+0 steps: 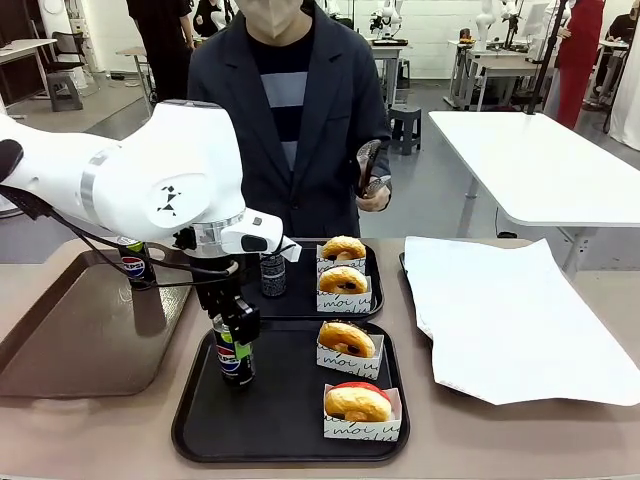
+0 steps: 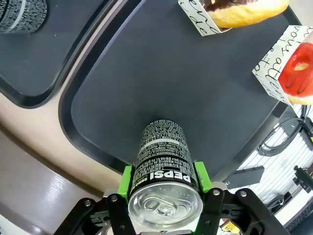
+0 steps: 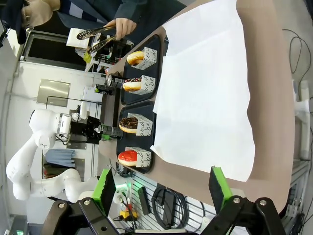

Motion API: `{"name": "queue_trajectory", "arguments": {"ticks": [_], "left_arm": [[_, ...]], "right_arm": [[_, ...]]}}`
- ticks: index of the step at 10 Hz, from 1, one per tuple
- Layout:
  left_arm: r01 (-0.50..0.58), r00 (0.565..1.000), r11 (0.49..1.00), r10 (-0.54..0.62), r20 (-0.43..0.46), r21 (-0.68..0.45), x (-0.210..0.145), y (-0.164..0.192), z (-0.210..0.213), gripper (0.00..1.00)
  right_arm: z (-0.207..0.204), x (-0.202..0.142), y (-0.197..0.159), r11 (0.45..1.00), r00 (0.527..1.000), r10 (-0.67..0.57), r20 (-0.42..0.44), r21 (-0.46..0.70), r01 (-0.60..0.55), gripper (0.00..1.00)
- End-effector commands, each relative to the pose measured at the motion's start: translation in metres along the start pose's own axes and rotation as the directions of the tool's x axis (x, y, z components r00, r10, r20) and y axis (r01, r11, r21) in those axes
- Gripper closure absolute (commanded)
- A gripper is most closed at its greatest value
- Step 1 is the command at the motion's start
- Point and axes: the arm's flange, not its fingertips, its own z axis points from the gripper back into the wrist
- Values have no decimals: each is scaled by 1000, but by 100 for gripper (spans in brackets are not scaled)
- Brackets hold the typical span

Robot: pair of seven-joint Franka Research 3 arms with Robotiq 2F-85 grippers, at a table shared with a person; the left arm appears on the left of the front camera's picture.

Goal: Set up donuts and drinks on trays.
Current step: Pick up one Pepsi coke from the Handle tray and place it on the Flat Tray without a Pepsi coke.

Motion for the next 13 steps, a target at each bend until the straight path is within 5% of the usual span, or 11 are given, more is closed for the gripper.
{"name": "queue_trajectory", "arguments": {"ticks": [1,4,5,6,13], "left_arm": [[-16,1000,1000,16,-4,25,7,0,-3,42],[-19,1000,999,19,-18,30,11,2,-12,42],[-20,1000,999,21,-18,28,11,2,-12,11],[-21,1000,999,21,-15,27,11,2,-10,0],[-13,994,1000,10,105,24,-29,-13,58,0]], "right_arm": [[-1,2,0,999,1000,16,24,32,-17,0],[-1,2,0,999,1000,16,24,32,-17,0],[-1,2,0,999,1000,16,24,32,-17,0],[-1,2,0,999,1000,16,24,32,-17,0],[-1,2,0,999,1000,16,24,32,-17,0]]}}
